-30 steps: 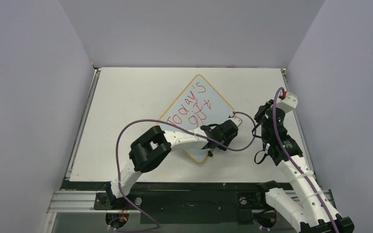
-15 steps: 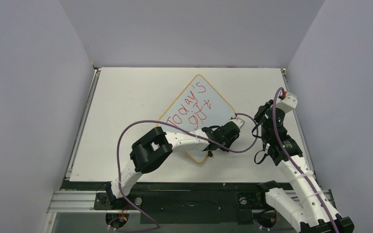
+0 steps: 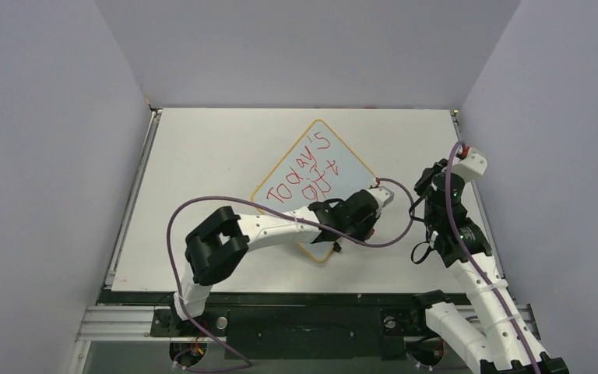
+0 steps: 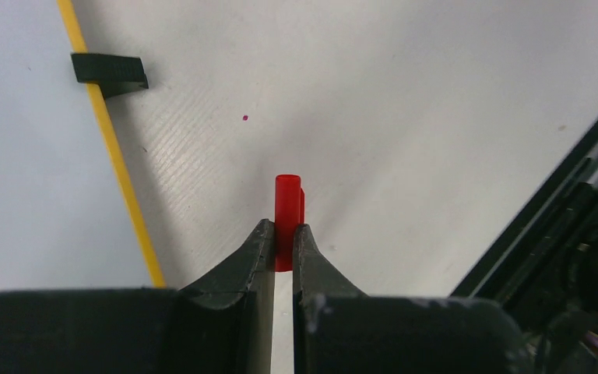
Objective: Write a sentence on the whiteboard
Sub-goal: Close the whiteboard marker at the center of the board.
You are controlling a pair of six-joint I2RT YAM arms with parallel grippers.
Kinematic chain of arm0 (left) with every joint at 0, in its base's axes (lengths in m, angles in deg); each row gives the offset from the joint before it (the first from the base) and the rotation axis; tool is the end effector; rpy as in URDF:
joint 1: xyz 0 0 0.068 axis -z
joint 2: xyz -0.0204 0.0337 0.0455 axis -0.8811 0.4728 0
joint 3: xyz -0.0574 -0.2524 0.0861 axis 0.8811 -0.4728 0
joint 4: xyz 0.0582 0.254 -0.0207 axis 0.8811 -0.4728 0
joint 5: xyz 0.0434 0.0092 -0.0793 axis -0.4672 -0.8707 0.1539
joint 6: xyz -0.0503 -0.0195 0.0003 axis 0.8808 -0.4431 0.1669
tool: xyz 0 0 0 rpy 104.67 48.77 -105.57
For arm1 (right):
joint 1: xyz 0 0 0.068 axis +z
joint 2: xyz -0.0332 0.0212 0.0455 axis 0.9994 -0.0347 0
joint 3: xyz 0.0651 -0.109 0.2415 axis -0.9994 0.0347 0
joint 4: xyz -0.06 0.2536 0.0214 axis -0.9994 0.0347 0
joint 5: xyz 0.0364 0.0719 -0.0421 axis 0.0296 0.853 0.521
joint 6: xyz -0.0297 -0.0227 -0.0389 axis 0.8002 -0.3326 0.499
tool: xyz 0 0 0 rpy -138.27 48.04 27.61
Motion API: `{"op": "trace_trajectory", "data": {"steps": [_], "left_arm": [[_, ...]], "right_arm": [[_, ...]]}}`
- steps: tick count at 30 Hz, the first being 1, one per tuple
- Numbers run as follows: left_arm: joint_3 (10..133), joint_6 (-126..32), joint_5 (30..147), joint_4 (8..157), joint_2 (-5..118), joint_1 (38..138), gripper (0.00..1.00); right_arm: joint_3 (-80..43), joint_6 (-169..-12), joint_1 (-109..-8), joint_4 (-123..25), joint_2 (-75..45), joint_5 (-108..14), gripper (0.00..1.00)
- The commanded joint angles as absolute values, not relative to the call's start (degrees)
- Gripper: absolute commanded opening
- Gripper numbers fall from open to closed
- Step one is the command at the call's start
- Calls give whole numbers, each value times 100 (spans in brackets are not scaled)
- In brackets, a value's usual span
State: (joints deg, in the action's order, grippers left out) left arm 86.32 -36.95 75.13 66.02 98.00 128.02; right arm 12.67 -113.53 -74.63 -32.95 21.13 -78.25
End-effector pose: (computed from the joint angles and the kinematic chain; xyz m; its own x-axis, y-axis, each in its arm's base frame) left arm 0.1883 -0.4197 0.2007 -0.5905 0.4257 -0.6857 0.7182 0.6648 -0.2057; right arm 0.1792 0.0277 0.3269 -0.1675 0.4237 -0.8902 0.2873 0.8847 0.3671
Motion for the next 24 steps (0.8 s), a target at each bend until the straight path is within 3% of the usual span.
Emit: {"op": "trace_trajectory", "data": {"steps": [1,13,24], "left_arm": [[8498,-3909,7740,6835,9000,12814,0],[8014,-4245,7944,6466,7751,12461,0],[7185,-4467,7683,6613,6444,11599,0]], "right_arm": [[799,-11301,-7541,-3300,2185,-7943,0],[372,-11368,-7606,-3274,2062,-7057,0],[109,-11389,-7610,-3416,1765,-5398,0]]}}
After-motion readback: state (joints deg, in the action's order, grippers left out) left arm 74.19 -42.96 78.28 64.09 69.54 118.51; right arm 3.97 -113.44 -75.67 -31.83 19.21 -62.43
